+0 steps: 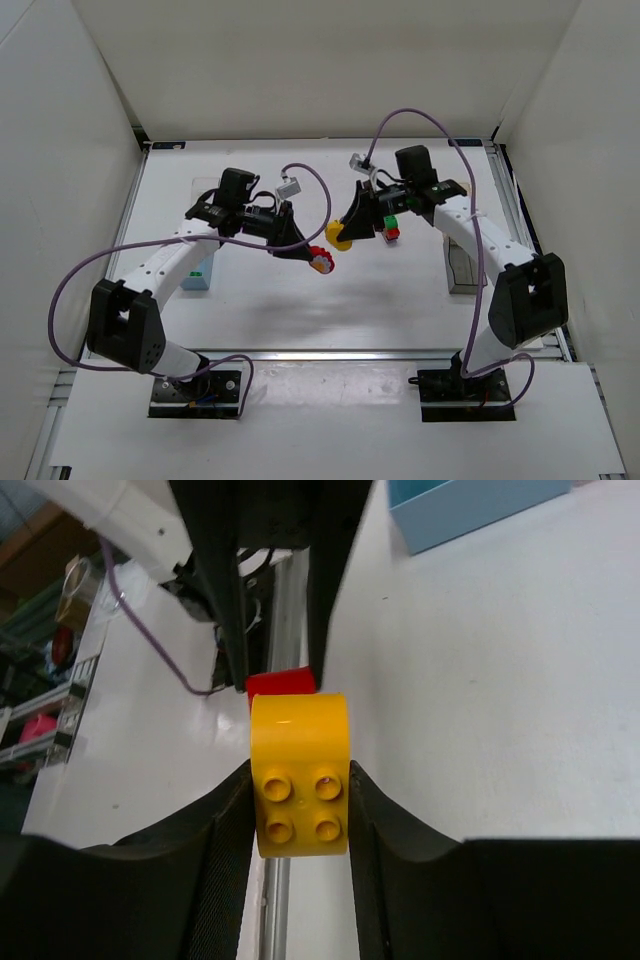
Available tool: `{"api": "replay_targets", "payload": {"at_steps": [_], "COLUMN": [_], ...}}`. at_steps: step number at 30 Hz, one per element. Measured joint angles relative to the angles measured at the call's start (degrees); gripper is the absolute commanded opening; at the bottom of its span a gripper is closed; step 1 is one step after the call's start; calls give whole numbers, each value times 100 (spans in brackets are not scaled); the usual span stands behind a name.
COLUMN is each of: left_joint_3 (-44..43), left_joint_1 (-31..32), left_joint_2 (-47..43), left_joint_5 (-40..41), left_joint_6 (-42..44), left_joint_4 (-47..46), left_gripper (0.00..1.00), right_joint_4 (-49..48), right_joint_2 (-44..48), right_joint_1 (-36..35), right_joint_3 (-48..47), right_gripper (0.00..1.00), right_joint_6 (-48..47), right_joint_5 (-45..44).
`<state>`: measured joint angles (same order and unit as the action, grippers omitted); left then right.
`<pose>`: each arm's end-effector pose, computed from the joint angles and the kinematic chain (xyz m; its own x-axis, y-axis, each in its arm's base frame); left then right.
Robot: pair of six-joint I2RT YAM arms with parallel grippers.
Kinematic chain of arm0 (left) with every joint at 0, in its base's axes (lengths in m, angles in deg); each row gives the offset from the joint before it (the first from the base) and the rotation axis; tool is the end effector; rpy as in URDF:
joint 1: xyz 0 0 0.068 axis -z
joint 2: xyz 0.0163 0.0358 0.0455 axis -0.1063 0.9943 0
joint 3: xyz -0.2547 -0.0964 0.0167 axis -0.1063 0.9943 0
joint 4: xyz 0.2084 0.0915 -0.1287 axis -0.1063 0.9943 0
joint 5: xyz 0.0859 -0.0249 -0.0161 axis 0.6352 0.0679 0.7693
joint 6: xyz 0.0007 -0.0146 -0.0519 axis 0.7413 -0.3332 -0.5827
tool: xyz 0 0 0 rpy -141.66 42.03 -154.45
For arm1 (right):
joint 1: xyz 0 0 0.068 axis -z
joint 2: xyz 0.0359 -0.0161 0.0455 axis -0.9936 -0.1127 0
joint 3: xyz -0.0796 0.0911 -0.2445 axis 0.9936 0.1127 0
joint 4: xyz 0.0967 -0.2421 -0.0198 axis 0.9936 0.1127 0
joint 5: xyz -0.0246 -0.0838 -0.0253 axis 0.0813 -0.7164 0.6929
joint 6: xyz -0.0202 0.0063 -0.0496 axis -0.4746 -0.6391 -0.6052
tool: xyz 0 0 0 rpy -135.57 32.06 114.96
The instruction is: Sort the legos into containers by color
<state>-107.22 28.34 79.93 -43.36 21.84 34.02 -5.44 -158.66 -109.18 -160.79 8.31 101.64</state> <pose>0.2676 -0.1450 0.2975 -0.5888 0.2845 -0.7565 0.8012 0.0822 -0.5927 0.2955 0.1786 0.3128 -0.4063 -0.2678 -0.8736 -0.9018 -0.0368 0.4307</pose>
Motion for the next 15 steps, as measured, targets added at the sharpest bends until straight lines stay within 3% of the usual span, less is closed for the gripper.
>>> {"api": "replay_targets", "payload": {"at_steps": [10,15], "left_joint_3": [901,479], "left_joint_1": [-83,-748], "left_joint_2": [-586,-675], "left_joint_5": [817,2186], "left_joint_6": [203,-116], "left_joint_4": [584,675], "left_gripper": [10,10], "right_joint_4": [-439,-251], "right_joint_2": [-184,-184], "right_joint_1": [1185,1351], "right_joint_3": [-483,-516], "right_gripper": [0,0], "right_joint_6": [511,385], "right_joint_5": [-299,-413]}}
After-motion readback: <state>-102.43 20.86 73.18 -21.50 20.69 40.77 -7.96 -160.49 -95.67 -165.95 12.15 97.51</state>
